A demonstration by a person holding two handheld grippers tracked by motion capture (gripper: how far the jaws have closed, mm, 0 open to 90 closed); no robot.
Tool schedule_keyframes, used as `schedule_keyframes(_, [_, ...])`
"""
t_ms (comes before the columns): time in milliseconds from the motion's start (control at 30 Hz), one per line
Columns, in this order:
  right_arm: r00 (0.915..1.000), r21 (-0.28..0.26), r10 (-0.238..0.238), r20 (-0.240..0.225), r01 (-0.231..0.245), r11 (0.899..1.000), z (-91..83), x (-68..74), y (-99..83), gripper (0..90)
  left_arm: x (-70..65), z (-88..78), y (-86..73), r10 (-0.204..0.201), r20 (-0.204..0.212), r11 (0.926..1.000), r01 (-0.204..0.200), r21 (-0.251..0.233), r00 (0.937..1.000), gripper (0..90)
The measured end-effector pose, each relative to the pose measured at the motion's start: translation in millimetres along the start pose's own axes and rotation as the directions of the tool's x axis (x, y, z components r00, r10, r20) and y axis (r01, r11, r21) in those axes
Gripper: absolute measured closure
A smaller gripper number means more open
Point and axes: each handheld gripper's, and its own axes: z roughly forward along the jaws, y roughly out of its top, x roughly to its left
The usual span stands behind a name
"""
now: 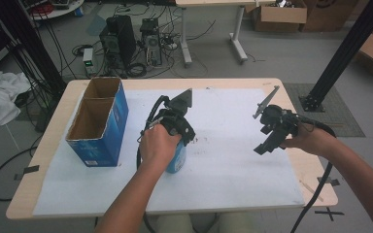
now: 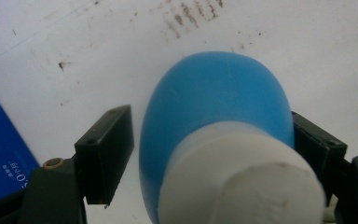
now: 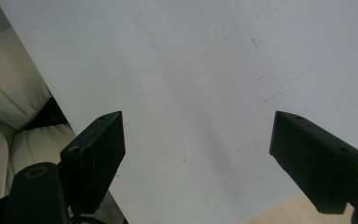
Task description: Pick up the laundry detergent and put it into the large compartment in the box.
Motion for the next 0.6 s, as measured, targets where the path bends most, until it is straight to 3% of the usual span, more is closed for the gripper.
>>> schedule_keyframes(600, [1.0, 0.002, -0.009, 0.003, 0.009, 1.0, -0.9, 1.3, 2.2, 18.2, 1.8, -1.2, -1.8, -0.013, 0.01, 0.9999, 0.013, -0.008, 0.9999, 30.1])
